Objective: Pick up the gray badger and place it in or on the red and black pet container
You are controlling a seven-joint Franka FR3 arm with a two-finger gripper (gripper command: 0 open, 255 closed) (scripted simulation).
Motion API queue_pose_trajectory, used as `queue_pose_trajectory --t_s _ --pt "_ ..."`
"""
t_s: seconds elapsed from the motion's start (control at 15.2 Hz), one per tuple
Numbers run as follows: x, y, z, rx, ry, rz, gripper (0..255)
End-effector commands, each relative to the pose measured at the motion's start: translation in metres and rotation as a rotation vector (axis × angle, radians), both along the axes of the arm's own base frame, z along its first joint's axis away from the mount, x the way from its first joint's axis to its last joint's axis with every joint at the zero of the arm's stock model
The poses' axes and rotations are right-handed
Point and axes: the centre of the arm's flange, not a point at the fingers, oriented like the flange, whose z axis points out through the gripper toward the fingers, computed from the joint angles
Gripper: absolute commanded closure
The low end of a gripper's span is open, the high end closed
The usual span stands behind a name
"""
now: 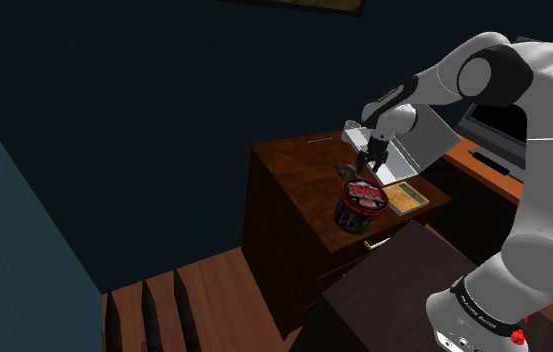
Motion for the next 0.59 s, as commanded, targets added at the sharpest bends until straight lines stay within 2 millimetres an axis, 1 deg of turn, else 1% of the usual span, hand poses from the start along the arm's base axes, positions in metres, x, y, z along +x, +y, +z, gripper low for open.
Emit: queue_pose_trajectory --t_s 0.0,0.33,0.53 --pt "0.000 -0.004 -0.011 -0.001 0.000 -0.002 0" --pt "-0.003 0.000 -0.037 -0.001 0.000 -0.002 0" --pt "-0.003 0.000 -0.040 -0.001 0.000 -0.002 0"
